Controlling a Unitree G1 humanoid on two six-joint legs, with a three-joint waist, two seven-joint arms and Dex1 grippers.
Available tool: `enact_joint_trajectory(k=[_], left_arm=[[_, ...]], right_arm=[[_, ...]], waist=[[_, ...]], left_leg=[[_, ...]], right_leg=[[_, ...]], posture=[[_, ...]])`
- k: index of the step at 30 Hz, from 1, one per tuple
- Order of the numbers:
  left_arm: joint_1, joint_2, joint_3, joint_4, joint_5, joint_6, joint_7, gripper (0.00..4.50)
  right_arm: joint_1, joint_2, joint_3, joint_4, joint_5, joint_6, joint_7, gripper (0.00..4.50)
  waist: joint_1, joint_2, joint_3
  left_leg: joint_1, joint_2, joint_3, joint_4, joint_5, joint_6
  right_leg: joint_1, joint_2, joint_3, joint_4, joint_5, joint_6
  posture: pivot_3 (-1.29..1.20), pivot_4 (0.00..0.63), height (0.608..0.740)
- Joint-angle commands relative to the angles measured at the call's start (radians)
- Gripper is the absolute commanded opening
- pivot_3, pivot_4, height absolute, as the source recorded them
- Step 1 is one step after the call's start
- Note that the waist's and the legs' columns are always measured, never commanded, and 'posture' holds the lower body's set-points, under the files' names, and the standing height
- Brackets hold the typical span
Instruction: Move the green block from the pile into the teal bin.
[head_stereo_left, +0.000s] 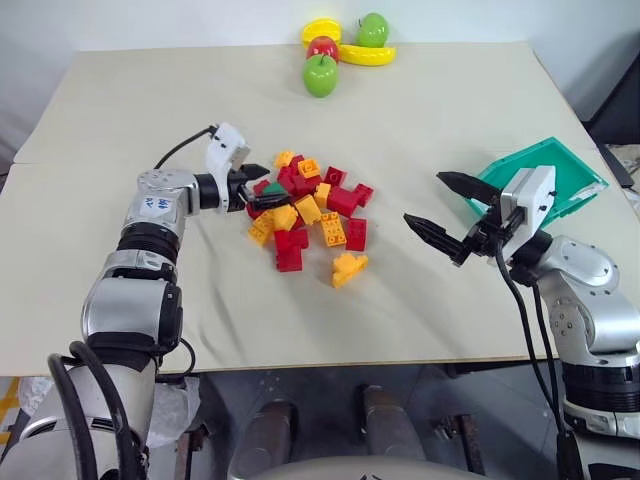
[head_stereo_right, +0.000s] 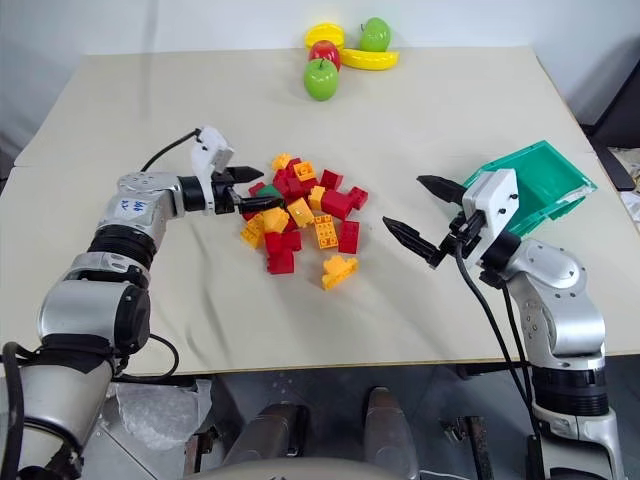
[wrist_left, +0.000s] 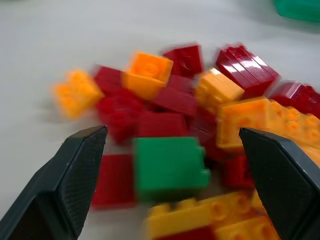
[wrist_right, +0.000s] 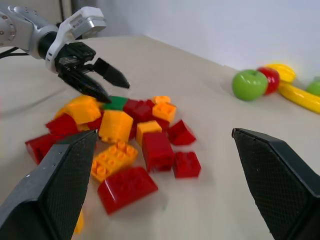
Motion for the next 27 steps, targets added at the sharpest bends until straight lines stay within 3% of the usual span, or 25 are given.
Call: enact_joint_trajectory(k=[1,7,11,14,21,27], left_arm=[[-0.054,0.001,-0.041,0.032,0.062,-0.017,0.003,4.49],[-0.114,-0.005,-0.098,0.091,0.159,-0.01,0.099,4.49],[-0.131,-0.005,-0.128,0.104,0.199,0.028,0.074,4.49],[-0.136,-0.002,-0.145,0.108,0.225,0.027,0.079,3.95],[-0.16,-0.005,-0.092,0.107,0.183,0.049,0.079,2.07],[-0.188,0.021,0.052,0.086,0.051,0.067,-0.024,2.07]], right_arm=[[0.015,-0.001,-0.043,-0.068,0.018,-0.008,-0.029,4.5],[0.039,0.005,-0.05,-0.088,0.017,-0.015,-0.059,4.5],[0.045,0.005,-0.049,-0.092,0.017,-0.019,-0.068,4.5],[0.037,0.005,-0.048,-0.083,0.013,-0.023,-0.074,4.5],[0.022,0.007,-0.042,-0.071,0.009,-0.029,-0.079,4.5],[0.039,-0.004,-0.064,-0.091,0.014,-0.024,-0.089,4.5]], waist=[[-0.002,0.0,0.0],[0.002,0.0,0.0],[0.006,0.0,0.0],[0.012,0.0,0.0],[0.013,0.0,0.0],[0.013,0.0,0.0]], left_leg=[[0.0,0.0,0.0,0.0,0.0,0.0],[0.0,0.0,0.0,0.005,0.0,0.0],[0.0,0.0,0.0,0.005,0.0,0.0],[0.0,-0.001,0.0,0.005,0.0,0.0],[0.0,0.0,0.0,0.005,0.0,0.0],[-0.001,0.0,0.0,0.005,0.0,0.0]], right_leg=[[0.0,0.0,0.0,0.0,0.0,0.0],[0.001,0.0,0.001,0.002,0.0,0.0],[0.001,0.0,0.001,0.003,0.0,0.001],[0.001,0.0,0.001,0.003,0.0,0.001],[0.001,0.0,0.001,0.003,0.0,0.001],[0.0,0.0,0.001,0.003,0.0,0.001]], posture=[[0.0,0.15,0.74],[0.0,0.15,0.74],[0.0,0.15,0.74],[0.0,0.15,0.74],[0.0,0.15,0.74],[0.0,0.15,0.74]])
